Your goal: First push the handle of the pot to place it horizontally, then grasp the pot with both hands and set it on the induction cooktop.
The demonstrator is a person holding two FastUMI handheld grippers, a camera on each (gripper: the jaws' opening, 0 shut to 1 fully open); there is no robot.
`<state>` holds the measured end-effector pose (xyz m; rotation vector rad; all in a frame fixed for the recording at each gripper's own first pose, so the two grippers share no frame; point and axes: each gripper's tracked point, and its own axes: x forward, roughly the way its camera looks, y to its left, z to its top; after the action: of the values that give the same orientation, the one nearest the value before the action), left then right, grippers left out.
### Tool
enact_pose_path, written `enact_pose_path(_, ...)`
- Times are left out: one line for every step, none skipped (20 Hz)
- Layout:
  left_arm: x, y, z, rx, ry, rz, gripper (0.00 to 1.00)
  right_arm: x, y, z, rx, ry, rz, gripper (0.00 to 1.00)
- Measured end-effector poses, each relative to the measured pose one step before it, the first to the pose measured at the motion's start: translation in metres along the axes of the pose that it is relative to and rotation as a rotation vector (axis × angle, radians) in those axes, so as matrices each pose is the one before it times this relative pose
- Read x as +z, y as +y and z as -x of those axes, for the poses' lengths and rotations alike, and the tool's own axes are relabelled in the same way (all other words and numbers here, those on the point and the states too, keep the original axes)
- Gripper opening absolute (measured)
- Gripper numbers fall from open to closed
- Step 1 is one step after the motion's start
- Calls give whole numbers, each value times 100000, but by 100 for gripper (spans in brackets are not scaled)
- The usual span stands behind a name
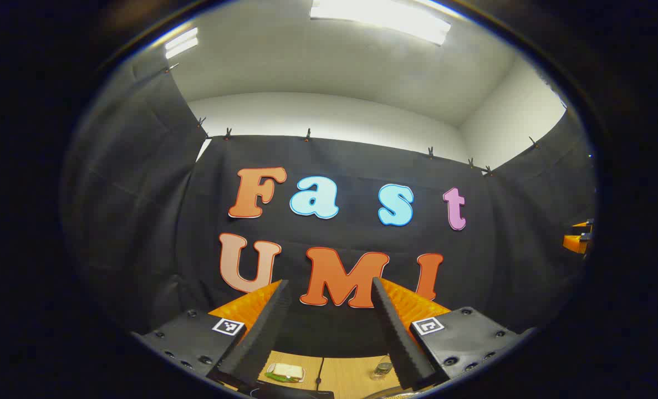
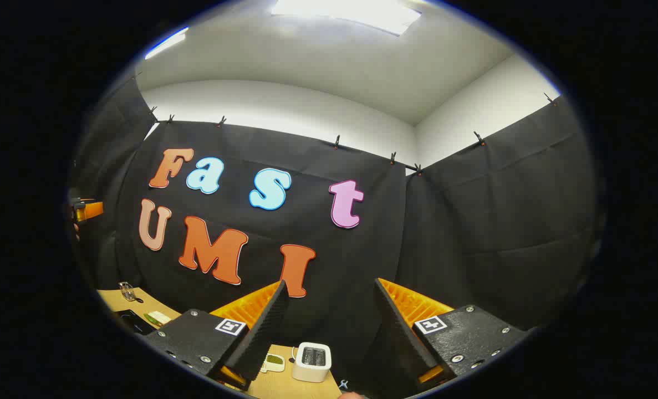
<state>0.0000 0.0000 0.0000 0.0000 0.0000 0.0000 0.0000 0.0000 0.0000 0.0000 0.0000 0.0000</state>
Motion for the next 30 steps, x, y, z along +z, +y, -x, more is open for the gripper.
enact_pose_path(54,-55,-15,-254,-193,-83,94,-46,10,6,-180,-28,525,95)
enact_pose_path(-117,-204,-47,-437,-100,58,94,36,-19,115,-138,10,393,95)
enact_pose_path(-64,-96,-257,-480,99,3,94,42,-18,175,-72,-42,184,95)
enact_pose_path(-71,-92,-103,-358,137,-60,94,26,0,90,-147,60,136,95)
enact_pose_path(-47,-112,40,-412,28,84,95,28,-98,65,-294,-17,168,95)
enact_pose_path(-14,-127,-105,-347,-6,199,94,28,-87,43,-264,-16,262,95)
enact_pose_path(7,-85,-163,-332,-187,141,94,-26,-68,83,-351,66,57,95)
enact_pose_path(-78,-158,179,-288,-71,-39,94,-8,-14,81,-92,123,-74,95)
enact_pose_path(9,11,44,-180,-99,-326,94,-43,-116,184,-292,162,-103,95)
enact_pose_path(-21,-253,-221,-201,-24,-360,94,4,-81,86,-221,141,18,95)
enact_pose_path(27,-72,85,-62,-128,-365,94,-101,-70,3,-168,10,98,95)
enact_pose_path(3,-58,-107,93,-254,-197,94,-102,-99,70,-125,104,98,95)
enact_pose_path(-36,-62,127,-85,-121,-230,94,-12,9,99,24,50,-21,95)
enact_pose_path(0,-134,-55,36,-156,-238,94,-82,21,70,2,89,-78,95)
enact_pose_path(88,-168,-91,-212,-185,-375,94,-108,-18,121,128,-31,29,95)
enact_pose_path(-47,-237,140,-105,-291,-753,94,-56,3,-70,141,-81,34,95)
enact_pose_path(77,-165,107,-170,-304,-873,94,-80,112,23,341,-63,-102,95)
enact_pose_path(-68,-284,105,-304,-26,-715,95,-4,57,106,358,-146,-288,95)
enact_pose_path(-195,-299,-64,-417,363,-257,95,-115,15,5,329,-129,-236,95)
enact_pose_path(-394,-464,-18,-808,1064,367,95,-115,66,15,388,-228,-147,95)
enact_pose_path(-589,-488,50,-765,1520,607,94,-181,37,118,325,101,-41,95)
enact_pose_path(-664,-334,-71,-631,1721,894,94,-290,-1,66,485,254,-40,95)
enact_pose_path(-582,-341,-54,-880,1864,888,95,-283,82,20,646,421,-89,95)
enact_pose_path(-749,-278,61,-406,1906,969,94,-523,108,120,828,964,-164,95)
enact_pose_path(-716,-372,115,-723,2179,1032,94,-562,27,243,586,715,-344,95)
enact_pose_path(-984,-417,19,-379,2618,927,89,-459,-47,188,224,681,-337,95)
enact_pose_path(-1193,-408,27,-781,3855,456,83,-504,-37,61,365,610,-287,95)
enact_pose_path(-1470,-435,-116,-372,4418,-37,63,-473,-24,166,332,643,-42,95)
enact_pose_path(-1385,-151,14,1430,4008,-390,51,-467,-199,177,7,687,165,95)
enact_pose_path(-1329,61,-47,1480,3678,-206,33,-499,-227,104,-153,731,223,95)
